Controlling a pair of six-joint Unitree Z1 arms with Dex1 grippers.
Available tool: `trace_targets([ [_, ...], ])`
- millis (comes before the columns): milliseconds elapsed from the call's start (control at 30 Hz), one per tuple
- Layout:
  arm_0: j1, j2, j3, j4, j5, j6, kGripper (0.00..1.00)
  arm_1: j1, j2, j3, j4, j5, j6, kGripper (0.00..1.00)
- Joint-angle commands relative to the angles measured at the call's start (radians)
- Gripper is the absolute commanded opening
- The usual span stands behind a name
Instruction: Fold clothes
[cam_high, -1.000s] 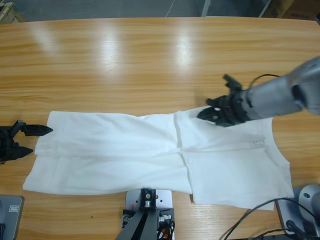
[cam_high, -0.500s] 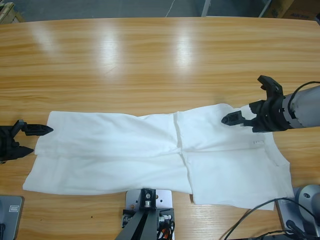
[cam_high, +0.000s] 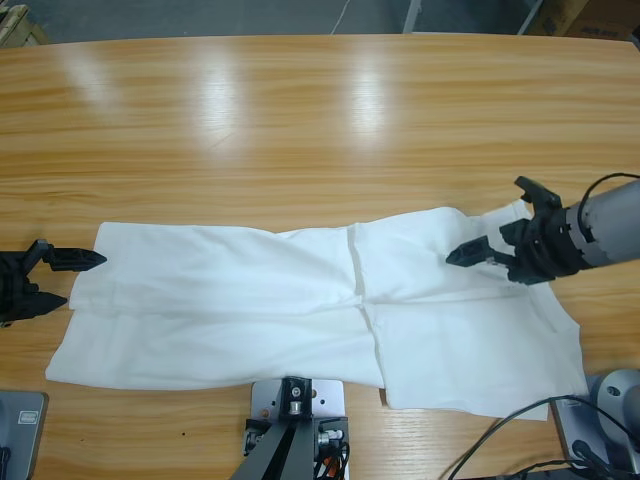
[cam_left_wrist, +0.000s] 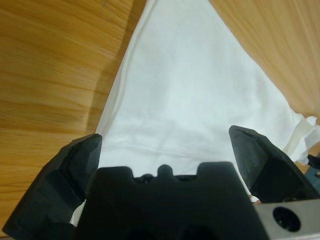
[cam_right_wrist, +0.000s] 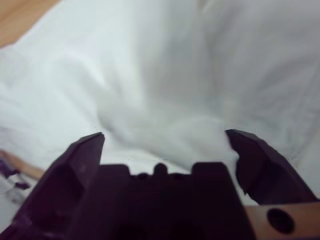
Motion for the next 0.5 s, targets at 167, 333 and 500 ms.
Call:
trace_targets([
  [167, -0.007, 0.020, 0.023, -0.011, 0.015, 0.008, 1.000, -0.010, -0.106, -0.065, 0.428, -0.034, -0.034, 0.969],
  [333, -0.007, 0.016, 0.025, -0.011, 0.014, 0.009, 1.000, -0.010, -0.046, -0.124, 0.513, -0.100, -0.029, 0.981],
  [500, -0.007, 0.020, 0.025, -0.014, 0.014, 0.011, 1.000, -0.004, -0.290, -0.194, 0.429, -0.146, -0.206, 0.665],
])
